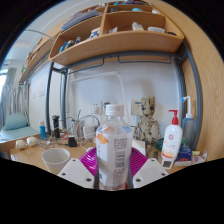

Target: Pour water

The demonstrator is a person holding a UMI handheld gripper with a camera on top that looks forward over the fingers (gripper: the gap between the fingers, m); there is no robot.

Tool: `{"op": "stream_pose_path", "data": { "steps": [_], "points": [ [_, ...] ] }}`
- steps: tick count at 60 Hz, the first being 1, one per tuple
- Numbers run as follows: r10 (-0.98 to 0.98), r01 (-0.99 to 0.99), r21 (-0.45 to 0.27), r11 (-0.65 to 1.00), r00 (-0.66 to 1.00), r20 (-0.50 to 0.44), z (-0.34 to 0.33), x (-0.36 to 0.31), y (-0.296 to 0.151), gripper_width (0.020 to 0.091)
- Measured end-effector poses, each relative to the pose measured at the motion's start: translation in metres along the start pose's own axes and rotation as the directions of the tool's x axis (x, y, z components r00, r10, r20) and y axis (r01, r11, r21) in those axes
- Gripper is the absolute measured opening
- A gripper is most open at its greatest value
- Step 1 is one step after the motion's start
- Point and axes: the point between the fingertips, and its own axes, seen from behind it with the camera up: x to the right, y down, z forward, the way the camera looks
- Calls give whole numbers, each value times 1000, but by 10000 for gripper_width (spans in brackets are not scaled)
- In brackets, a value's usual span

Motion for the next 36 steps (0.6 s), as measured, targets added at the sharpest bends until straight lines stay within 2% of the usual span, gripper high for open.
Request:
{"op": "stream_pose_path", "data": {
  "steps": [7, 16, 18, 22, 24, 36],
  "points": [
    [-25, 25, 12, 1000, 1000, -8, -1, -2, -1, 421],
    [-83, 83, -4, 997, 996, -32, -3, -3, 1, 542],
    [-84, 83, -24, 996, 996, -41, -6, -2, 4, 614],
    [-79, 77, -43, 996, 996, -44, -16, -5, 5, 814],
    [-73, 71, -41, 997, 996, -45, -23, -8, 6, 865],
    [-56, 49, -56, 997, 990, -133, -92, -7, 14, 864]
  ]
}}
